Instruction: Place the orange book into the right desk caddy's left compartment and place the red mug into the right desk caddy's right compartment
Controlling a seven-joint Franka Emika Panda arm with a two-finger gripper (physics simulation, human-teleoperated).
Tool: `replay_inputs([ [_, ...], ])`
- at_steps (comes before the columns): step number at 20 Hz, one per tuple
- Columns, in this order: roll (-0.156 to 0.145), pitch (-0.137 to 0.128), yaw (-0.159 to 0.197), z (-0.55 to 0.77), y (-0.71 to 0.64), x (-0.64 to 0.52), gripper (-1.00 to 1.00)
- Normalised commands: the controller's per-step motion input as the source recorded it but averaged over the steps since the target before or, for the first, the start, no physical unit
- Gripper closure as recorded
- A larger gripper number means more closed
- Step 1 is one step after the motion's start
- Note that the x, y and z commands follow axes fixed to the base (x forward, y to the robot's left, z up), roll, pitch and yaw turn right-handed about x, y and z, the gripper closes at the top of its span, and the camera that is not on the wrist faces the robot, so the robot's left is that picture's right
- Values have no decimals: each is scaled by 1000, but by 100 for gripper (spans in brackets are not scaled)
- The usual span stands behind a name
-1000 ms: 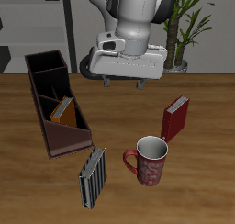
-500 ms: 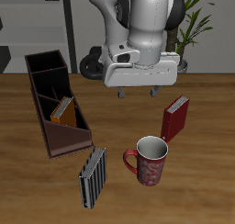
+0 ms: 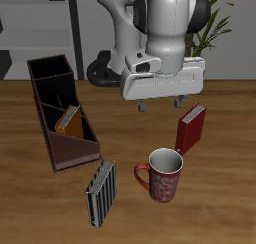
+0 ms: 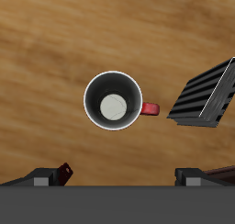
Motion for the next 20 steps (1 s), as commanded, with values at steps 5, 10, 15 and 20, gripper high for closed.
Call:
replay_inputs([
  [5, -2, 22, 80, -268, 206, 179, -100],
  [10, -17, 28, 74, -236, 114, 97, -100],
  [15, -29, -1, 126, -131, 83, 47, -100],
  [20, -5, 5, 60, -5, -7, -5, -100],
])
